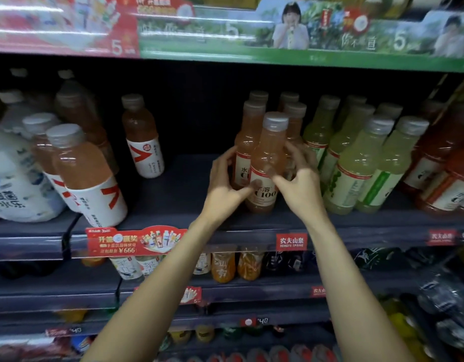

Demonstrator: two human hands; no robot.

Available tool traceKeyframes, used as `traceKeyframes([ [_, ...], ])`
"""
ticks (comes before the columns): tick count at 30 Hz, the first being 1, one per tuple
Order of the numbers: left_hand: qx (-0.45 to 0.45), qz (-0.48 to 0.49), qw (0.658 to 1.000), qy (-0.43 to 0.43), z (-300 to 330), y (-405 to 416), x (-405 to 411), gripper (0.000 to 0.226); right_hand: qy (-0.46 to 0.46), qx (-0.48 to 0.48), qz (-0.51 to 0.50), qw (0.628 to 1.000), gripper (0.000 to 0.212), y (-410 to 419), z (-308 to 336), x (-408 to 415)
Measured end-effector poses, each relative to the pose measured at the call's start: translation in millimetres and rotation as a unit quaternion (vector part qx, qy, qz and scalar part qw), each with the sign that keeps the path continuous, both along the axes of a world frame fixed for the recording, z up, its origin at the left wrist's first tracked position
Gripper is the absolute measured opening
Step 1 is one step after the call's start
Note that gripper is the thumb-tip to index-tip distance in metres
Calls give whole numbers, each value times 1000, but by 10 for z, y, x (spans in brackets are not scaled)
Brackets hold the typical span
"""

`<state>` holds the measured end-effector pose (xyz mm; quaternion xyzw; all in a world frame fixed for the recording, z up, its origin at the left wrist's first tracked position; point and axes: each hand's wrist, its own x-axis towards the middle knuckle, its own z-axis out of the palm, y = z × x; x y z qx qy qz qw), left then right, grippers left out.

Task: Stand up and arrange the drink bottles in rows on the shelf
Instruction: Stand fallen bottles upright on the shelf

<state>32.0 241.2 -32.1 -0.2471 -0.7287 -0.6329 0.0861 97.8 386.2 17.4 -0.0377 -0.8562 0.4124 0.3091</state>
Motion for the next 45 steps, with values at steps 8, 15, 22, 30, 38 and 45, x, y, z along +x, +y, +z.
traceKeyframes([
  [8, -41, 123, 966, 223, 322, -623, 228, 36, 172, 85, -34, 981, 29, -393, -61, 392],
  [15, -99, 392, 825, 394, 352, -1763, 277, 30, 138, 116, 156, 971, 37, -1290, -55, -145],
  [22, 13, 398, 910, 118, 164, -2146, 110, 71, -16, 74, 293, 953, 82, -2040, -36, -527],
  [30, 10, 347, 934, 86, 198, -2233, 26, 73, -45, -49, 329, 942, 97, -2527, -113, -706],
  [38, -150, 436, 884, 76, 184, -2121, -176, 80, -38, -108, 238, 964, 94, -1915, -148, -868],
  [45, -108, 343, 926, 116, 110, -1715, -238, 75, -53, -116, 200, 972, 96, -1691, -187, -1048],
])
